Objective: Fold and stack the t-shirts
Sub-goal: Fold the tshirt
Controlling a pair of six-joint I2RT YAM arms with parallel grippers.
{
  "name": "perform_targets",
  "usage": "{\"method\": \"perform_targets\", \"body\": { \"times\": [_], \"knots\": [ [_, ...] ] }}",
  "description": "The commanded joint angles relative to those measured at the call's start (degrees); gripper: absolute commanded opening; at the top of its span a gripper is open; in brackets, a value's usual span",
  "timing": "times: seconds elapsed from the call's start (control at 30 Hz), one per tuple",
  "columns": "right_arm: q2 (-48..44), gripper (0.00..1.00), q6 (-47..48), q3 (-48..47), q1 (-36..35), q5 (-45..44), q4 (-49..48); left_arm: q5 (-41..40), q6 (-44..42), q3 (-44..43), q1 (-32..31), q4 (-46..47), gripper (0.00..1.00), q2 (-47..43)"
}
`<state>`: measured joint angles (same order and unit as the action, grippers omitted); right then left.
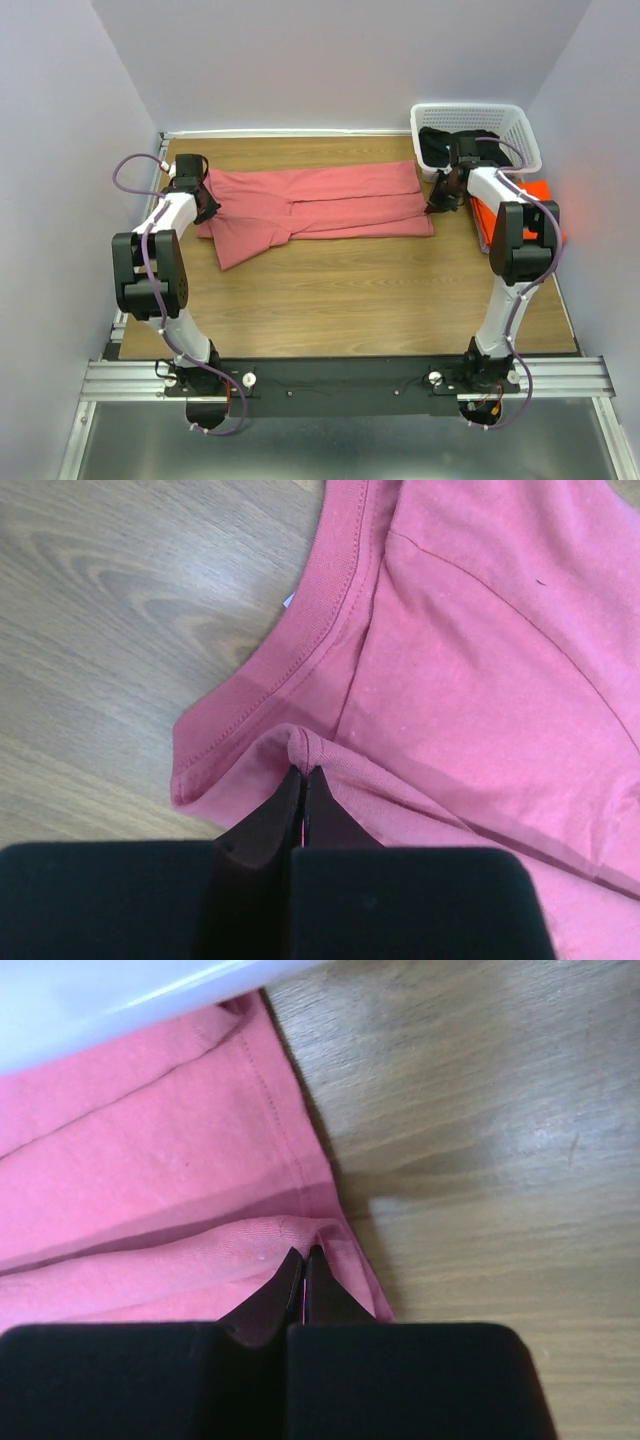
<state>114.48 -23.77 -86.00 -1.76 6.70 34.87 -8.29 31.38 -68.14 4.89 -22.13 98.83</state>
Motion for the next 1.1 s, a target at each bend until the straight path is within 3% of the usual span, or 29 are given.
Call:
{"method": "perform_targets", "body": {
  "times": [0.0,0.07,0.13,0.17,0.23,0.37,0.5,0.6,0.73,1.07],
  "knots": [
    [2.77,0.01,-0.75,-1.37,0.53,-1.34,-2.26,-0.49,0.09,-1.47,0.65,2.96,0.06,2.68],
    [3.38,0.01,-0.84,-1.45,0.53,-0.99,-2.7,-0.67,-0.09,-2.34,0.65,3.49,0.13,4.0],
    [3.91,0.12,-0.4,-1.89,0.53,0.06,-3.23,-0.67,-0.35,-3.31,0.56,4.02,0.24,4.79],
    [4.0,0.12,-0.31,-2.16,0.53,0.07,-3.23,-0.5,-0.35,-3.49,0.65,4.02,0.29,4.8],
    [3.56,0.25,-0.14,-2.42,0.44,1.56,-3.14,-0.23,-0.61,-3.49,0.56,4.11,0.46,3.84],
    [0.14,0.43,0.83,-1.81,-0.43,2.18,-3.14,-0.85,-0.96,-1.57,0.48,4.2,0.69,-0.9],
    [-4.6,0.62,2.23,1.61,-2.02,1.83,-3.23,-0.49,-0.7,5.97,-0.31,4.11,0.84,-8.02],
    [-8.56,0.7,2.67,4.25,-3.25,2.7,-3.58,0.82,-0.35,13.34,-1.28,4.46,0.89,-14.52],
    [-13.48,0.73,2.59,9.95,-4.91,4.37,-5.34,4.51,0.44,22.33,-3.04,6.66,0.89,-21.2],
    [-18.32,0.73,0.83,17.35,-7.12,7.01,-9.38,5.57,2.99,30.7,-7.43,10.53,0.81,-20.87]
  ]
}}
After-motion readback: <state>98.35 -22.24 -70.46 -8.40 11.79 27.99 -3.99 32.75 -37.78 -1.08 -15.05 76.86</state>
